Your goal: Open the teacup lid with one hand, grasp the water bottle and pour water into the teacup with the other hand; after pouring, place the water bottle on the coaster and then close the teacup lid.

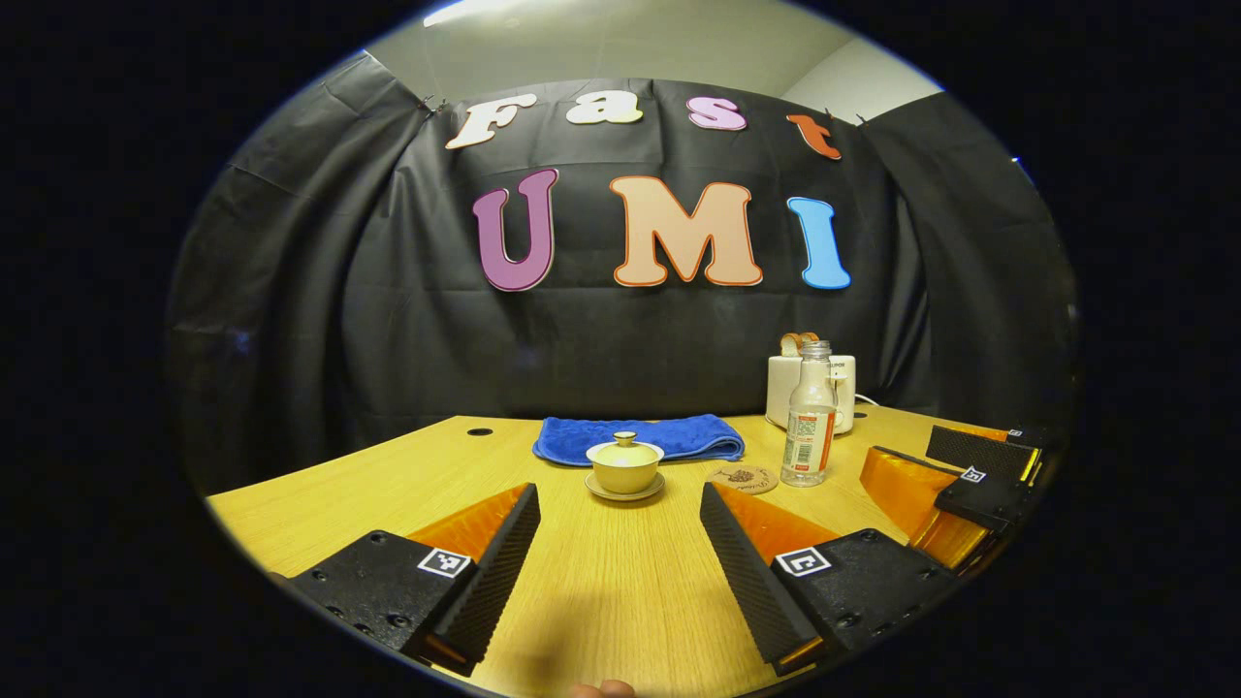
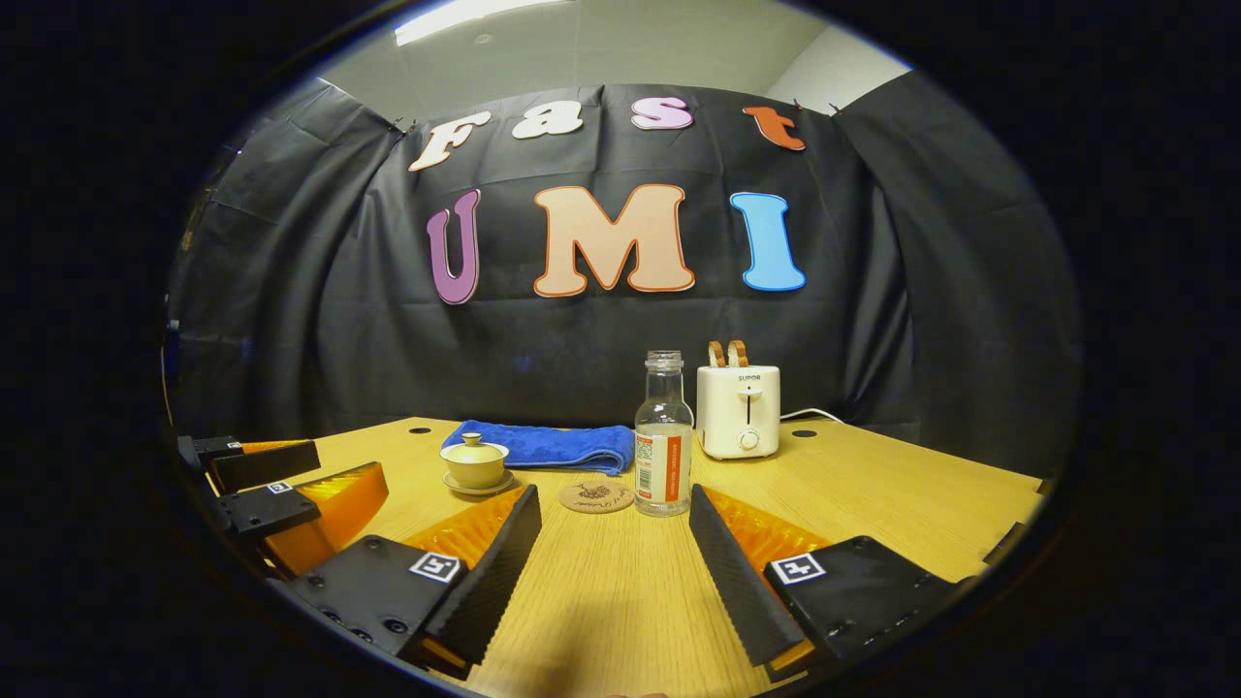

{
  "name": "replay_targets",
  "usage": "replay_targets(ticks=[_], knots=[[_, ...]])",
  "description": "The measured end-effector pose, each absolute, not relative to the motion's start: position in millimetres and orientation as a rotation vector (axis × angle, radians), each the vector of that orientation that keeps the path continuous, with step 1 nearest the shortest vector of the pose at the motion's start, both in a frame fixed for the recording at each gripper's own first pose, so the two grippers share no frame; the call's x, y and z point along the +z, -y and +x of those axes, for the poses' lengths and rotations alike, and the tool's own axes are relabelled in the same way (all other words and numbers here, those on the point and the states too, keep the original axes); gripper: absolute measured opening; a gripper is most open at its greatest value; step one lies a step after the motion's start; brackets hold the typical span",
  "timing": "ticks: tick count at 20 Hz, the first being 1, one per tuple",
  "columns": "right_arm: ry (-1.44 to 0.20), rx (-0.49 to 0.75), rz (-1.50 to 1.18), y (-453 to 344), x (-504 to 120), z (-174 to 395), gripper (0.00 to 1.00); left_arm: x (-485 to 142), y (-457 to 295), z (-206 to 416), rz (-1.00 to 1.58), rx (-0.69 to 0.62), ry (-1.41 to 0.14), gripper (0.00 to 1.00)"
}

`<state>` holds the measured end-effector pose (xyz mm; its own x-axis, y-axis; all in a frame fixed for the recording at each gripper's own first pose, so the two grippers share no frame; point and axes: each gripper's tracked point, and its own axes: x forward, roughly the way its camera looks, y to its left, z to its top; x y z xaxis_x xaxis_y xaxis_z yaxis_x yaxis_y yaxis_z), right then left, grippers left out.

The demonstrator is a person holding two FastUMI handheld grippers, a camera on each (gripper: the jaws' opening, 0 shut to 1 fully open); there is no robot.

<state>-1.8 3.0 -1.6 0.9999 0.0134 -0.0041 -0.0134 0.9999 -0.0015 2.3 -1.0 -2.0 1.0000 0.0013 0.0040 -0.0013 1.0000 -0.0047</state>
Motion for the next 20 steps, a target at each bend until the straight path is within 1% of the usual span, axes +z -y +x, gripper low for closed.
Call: replay_targets(ticks=[5,6,7,8,9,10,11,12,13,14,15,16,18,19,20], knots=[[-0.005,0.013,-0.002,-3,-2,-2,0.99,-2,2,4,-0.004,-0.003,0.007,0.98],[-0.005,0.013,-0.002,-3,-2,-2,0.96,-2,2,5,-0.003,-0.004,0.007,0.98],[-0.005,0.013,-0.002,-3,-2,-2,0.99,-2,2,8,-0.002,-0.003,0.009,0.97],[-0.005,0.013,-0.002,-3,-2,-2,0.99,-2,1,12,-0.002,-0.004,0.009,0.97],[-0.005,0.014,-0.002,-3,-3,-2,0.99,-3,1,17,-0.002,-0.005,0.004,0.99],[-0.003,0.018,-0.002,-3,-2,-2,0.99,-4,0,23,-0.001,-0.005,0.008,0.97],[-0.006,0.020,-0.002,-3,-3,-1,0.99,-3,-1,30,-0.001,-0.003,0.007,1.00],[-0.006,0.019,-0.002,-1,-3,0,0.99,-5,-2,38,-0.002,0.002,0.004,0.97],[-0.005,0.013,-0.002,3,-2,2,0.99,-5,-4,47,-0.001,0.006,0.007,0.97],[-0.006,0.007,-0.002,7,-2,3,0.96,-5,-6,56,0.000,0.009,0.004,0.98],[-0.006,-0.001,-0.002,12,-3,5,0.99,-4,-8,67,-0.002,0.017,0.006,0.97],[-0.004,-0.009,-0.003,17,-3,7,0.96,-4,-9,76,0.000,0.024,0.004,0.97],[-0.006,-0.023,-0.004,27,-2,10,0.96,-6,-13,97,0.000,0.044,-0.001,0.97],[-0.005,-0.032,-0.004,34,-2,12,0.99,-6,-13,105,0.001,0.046,-0.002,0.98],[-0.005,-0.047,-0.005,41,-2,13,0.99,-7,-13,116,0.000,0.049,-0.003,0.97]])
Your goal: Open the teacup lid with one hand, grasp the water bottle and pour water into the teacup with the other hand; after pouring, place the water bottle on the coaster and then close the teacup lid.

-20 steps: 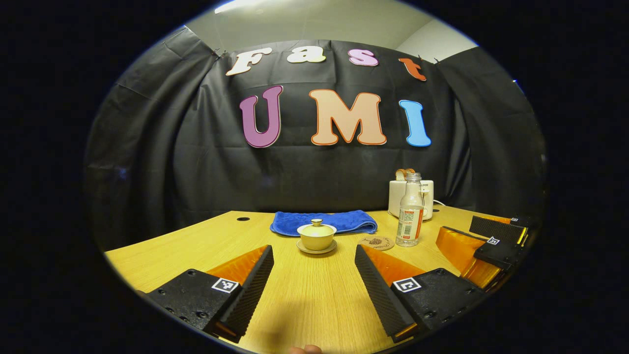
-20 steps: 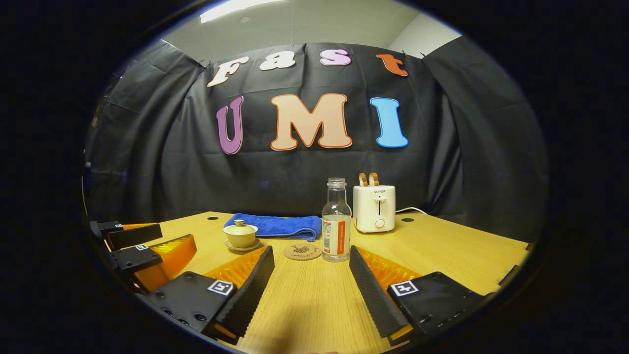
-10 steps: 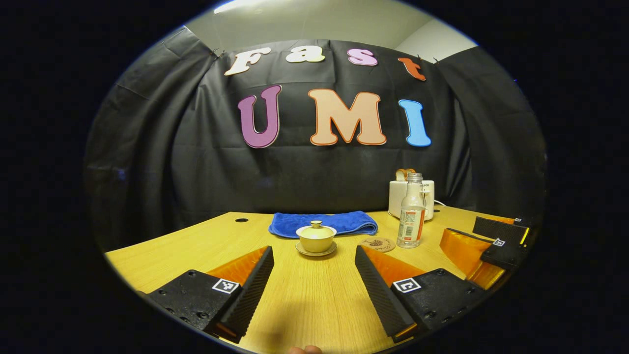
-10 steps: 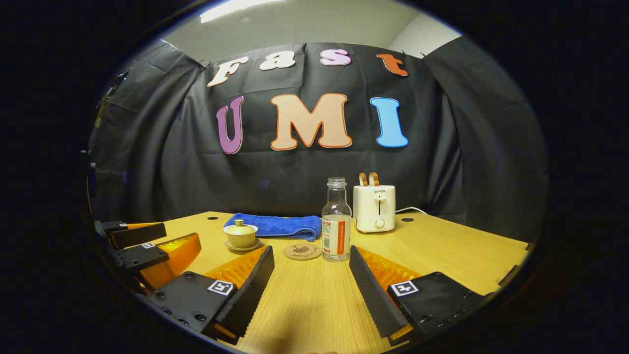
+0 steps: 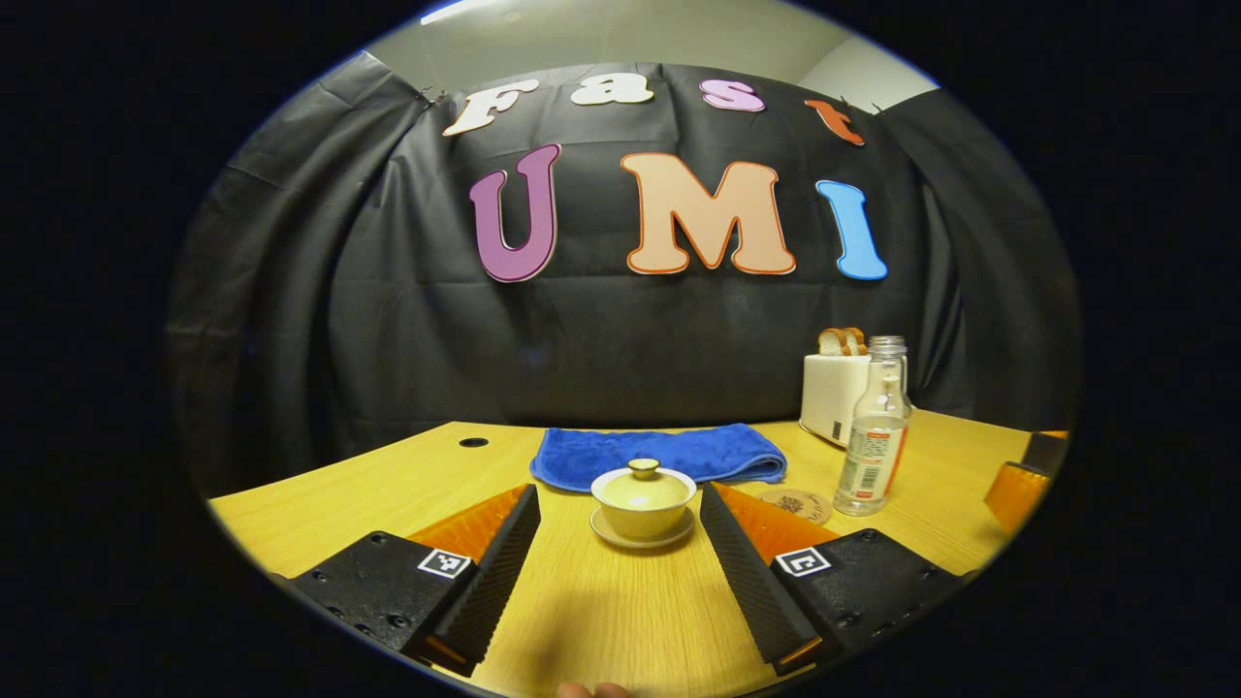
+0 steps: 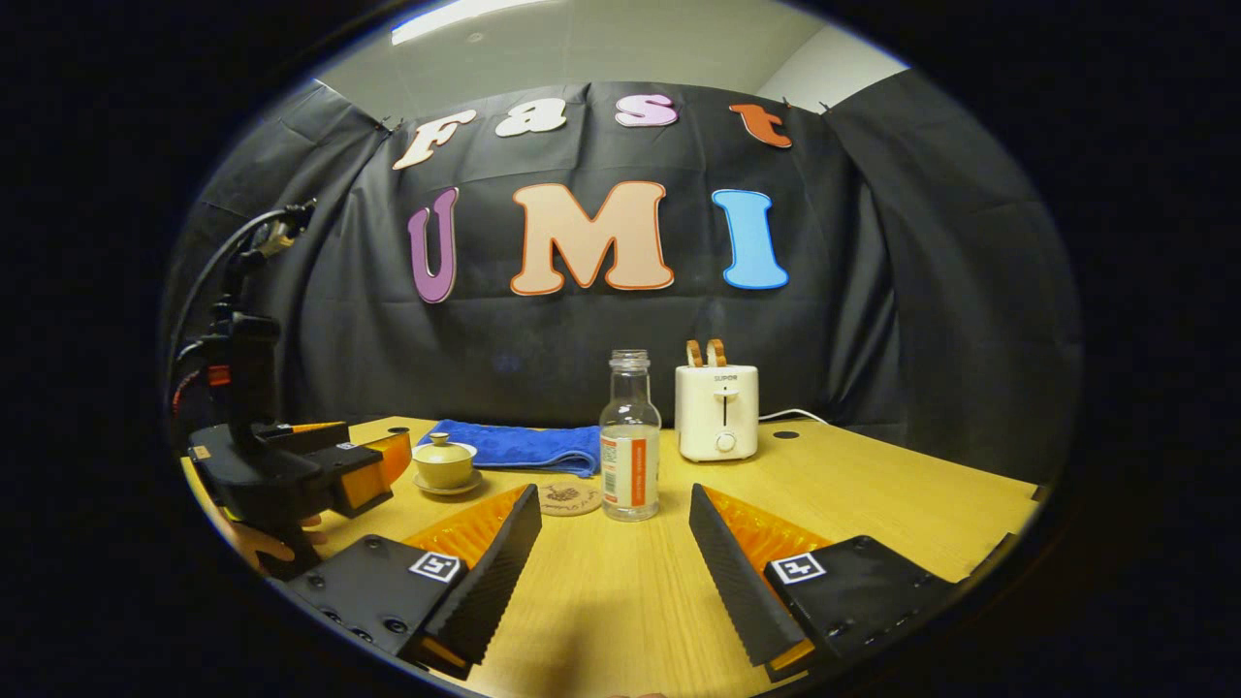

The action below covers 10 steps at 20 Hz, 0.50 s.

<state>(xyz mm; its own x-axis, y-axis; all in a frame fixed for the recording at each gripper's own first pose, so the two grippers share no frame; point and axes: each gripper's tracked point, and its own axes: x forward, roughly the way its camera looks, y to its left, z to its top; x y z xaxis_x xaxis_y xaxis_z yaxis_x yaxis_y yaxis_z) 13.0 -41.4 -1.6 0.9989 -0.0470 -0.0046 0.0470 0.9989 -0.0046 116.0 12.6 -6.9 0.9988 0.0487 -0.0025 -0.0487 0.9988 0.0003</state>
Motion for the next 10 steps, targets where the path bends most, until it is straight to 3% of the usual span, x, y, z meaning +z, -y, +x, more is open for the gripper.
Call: replay_targets(ticks=[10], knots=[[0.000,-0.133,-0.010,87,1,18,0.96,-9,-4,184,0.026,0.053,-0.016,0.97]])
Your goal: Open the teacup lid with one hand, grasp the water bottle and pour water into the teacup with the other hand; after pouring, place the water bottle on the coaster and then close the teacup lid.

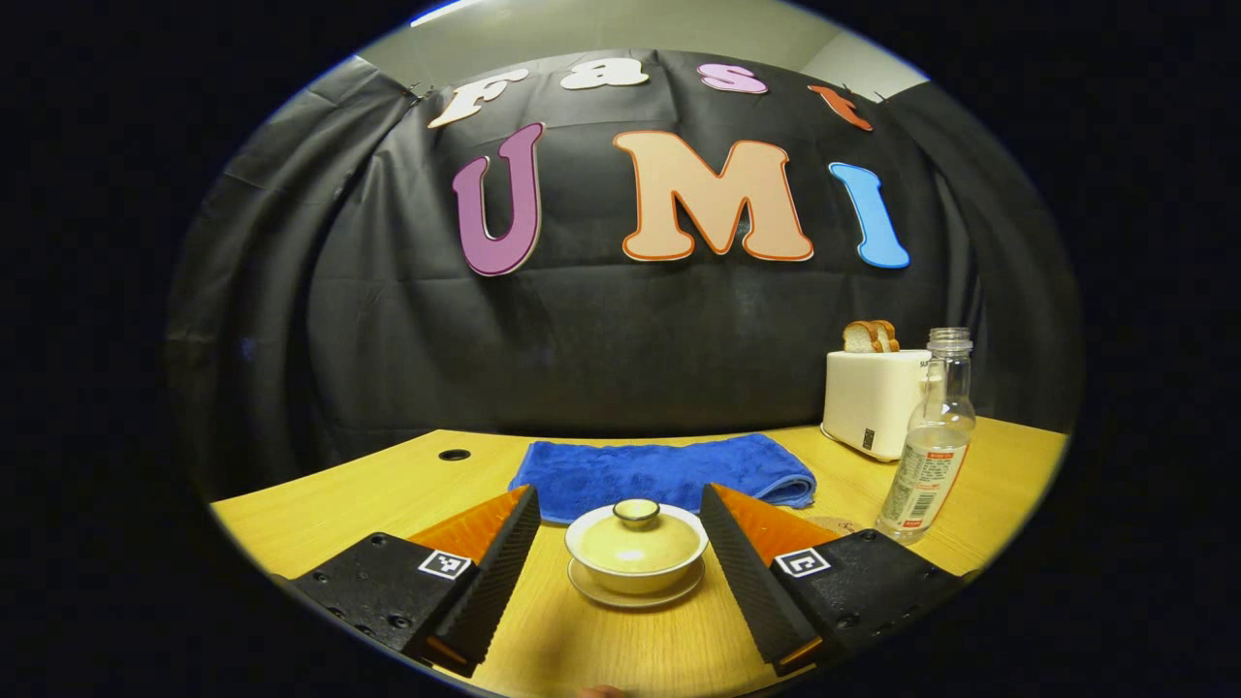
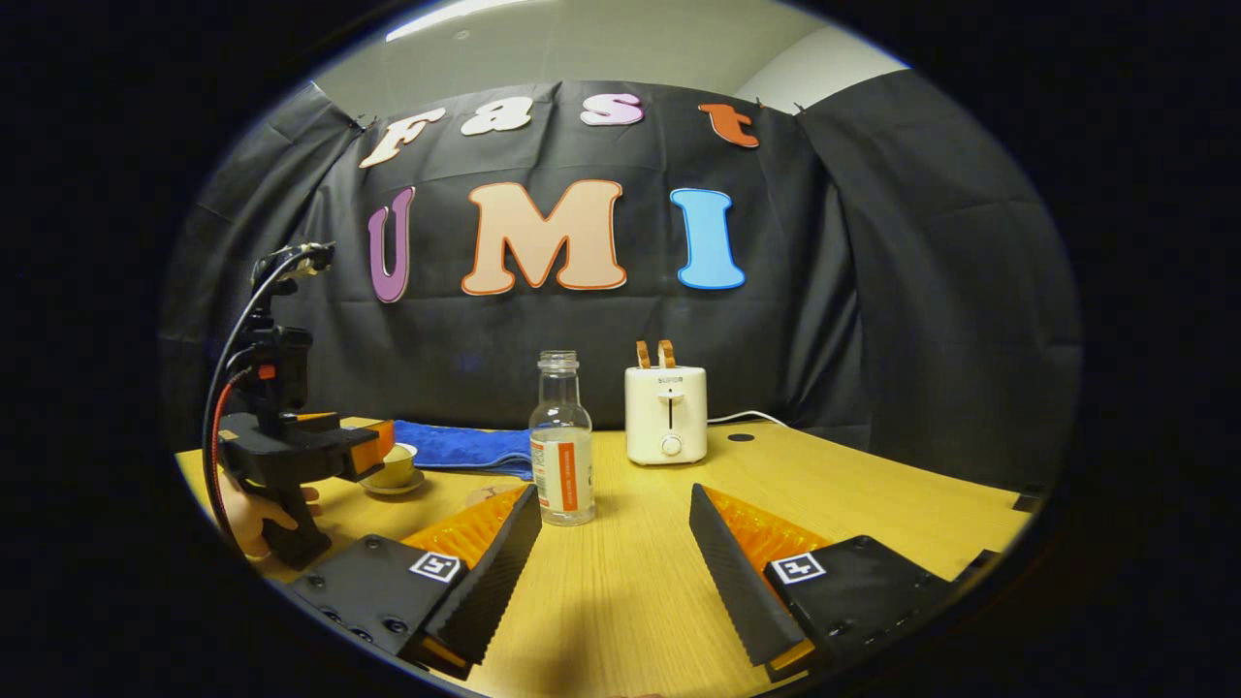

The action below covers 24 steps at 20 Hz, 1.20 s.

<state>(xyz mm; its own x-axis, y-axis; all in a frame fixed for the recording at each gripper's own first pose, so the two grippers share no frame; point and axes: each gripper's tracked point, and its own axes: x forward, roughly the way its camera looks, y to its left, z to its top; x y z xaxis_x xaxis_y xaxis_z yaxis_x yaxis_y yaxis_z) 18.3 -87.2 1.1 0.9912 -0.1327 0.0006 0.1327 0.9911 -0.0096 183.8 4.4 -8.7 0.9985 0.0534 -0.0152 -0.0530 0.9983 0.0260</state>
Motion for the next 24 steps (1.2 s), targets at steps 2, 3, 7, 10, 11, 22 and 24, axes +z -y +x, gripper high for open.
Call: replay_targets(ticks=[2,3,7,10,11,22,24], knots=[[0.000,-0.134,-0.010,87,1,18,0.96,-13,1,195,0.041,0.037,-0.038,0.97],[0.001,-0.134,-0.010,88,1,18,0.96,-14,3,199,0.048,0.030,-0.051,0.97],[0.000,-0.133,-0.010,88,0,18,0.99,-20,-2,213,0.032,0.033,-0.089,0.96],[0.000,-0.133,-0.010,88,1,19,1.00,-24,-1,217,0.040,0.026,-0.106,0.96],[-0.001,-0.133,-0.010,88,1,18,1.00,-24,0,218,0.045,0.021,-0.108,0.96],[-0.001,-0.133,-0.010,88,1,18,0.96,-23,0,220,0.040,0.008,-0.103,0.53],[-0.001,-0.133,-0.010,88,1,18,0.96,-22,-2,219,0.037,0.012,-0.100,0.41]])
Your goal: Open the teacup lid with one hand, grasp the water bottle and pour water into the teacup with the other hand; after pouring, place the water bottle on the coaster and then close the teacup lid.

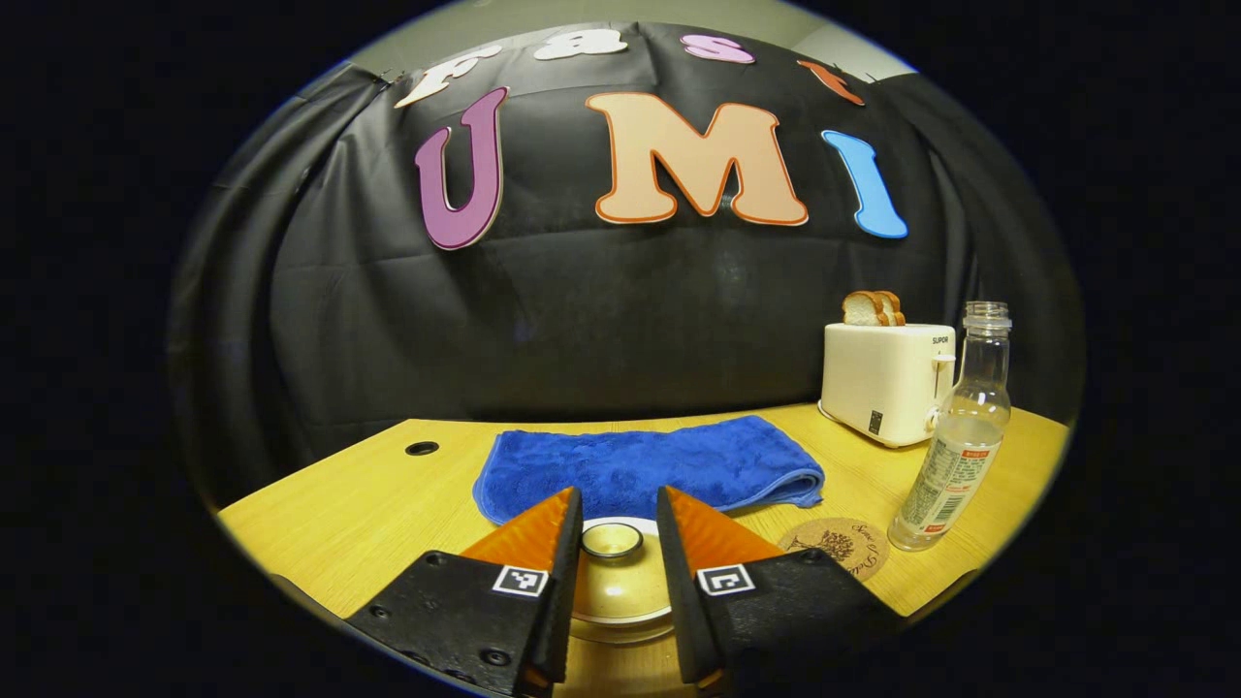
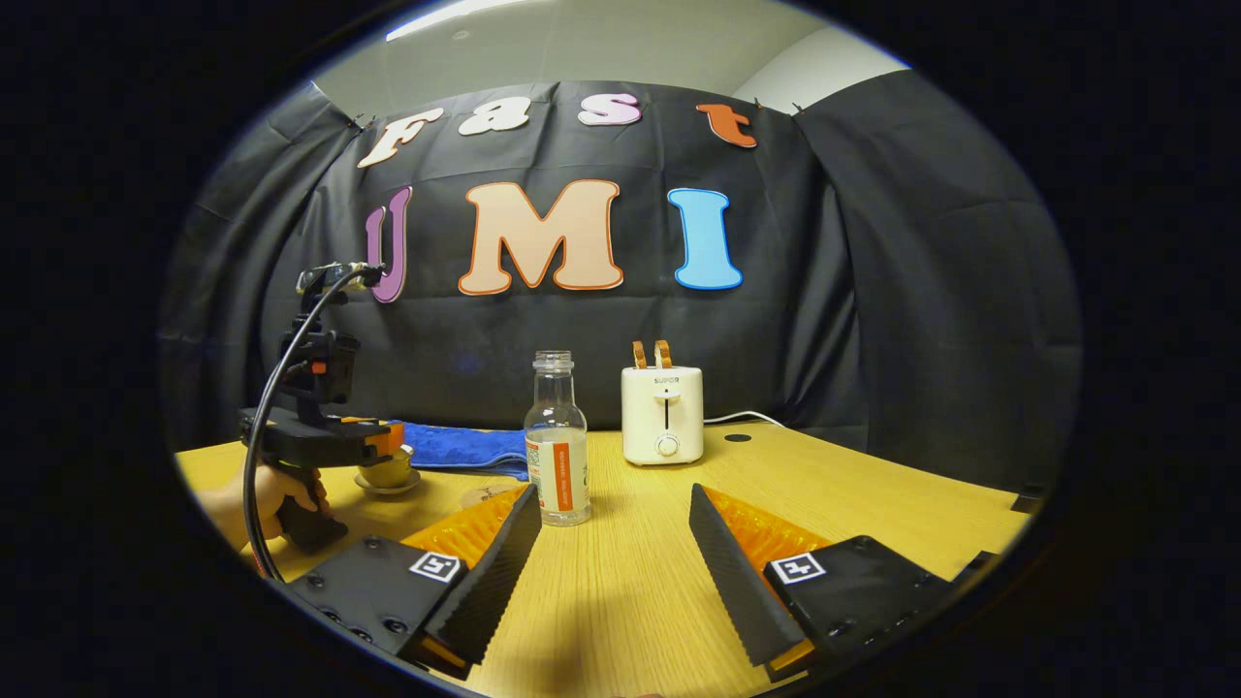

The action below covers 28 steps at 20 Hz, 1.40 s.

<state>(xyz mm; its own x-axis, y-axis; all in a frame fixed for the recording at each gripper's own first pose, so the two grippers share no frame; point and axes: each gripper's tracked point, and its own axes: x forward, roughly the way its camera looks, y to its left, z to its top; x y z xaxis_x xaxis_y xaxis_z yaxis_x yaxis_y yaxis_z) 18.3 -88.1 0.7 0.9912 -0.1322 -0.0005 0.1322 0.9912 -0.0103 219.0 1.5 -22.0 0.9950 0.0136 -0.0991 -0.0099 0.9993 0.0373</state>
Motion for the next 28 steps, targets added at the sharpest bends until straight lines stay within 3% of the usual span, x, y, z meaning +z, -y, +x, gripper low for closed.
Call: replay_targets(ticks=[2,8,18,28], knots=[[-0.001,-0.133,-0.010,88,1,18,0.96,-23,-2,219,0.041,0.014,-0.101,0.29],[-0.001,-0.132,-0.010,88,1,18,0.99,-23,-7,219,0.049,0.036,-0.104,0.25],[0.001,-0.132,-0.011,88,1,18,0.96,-16,-9,211,0.016,0.038,-0.056,0.23],[-0.002,-0.106,-0.009,73,-1,38,0.99,-9,-4,175,-0.007,-0.005,-0.005,0.23]])
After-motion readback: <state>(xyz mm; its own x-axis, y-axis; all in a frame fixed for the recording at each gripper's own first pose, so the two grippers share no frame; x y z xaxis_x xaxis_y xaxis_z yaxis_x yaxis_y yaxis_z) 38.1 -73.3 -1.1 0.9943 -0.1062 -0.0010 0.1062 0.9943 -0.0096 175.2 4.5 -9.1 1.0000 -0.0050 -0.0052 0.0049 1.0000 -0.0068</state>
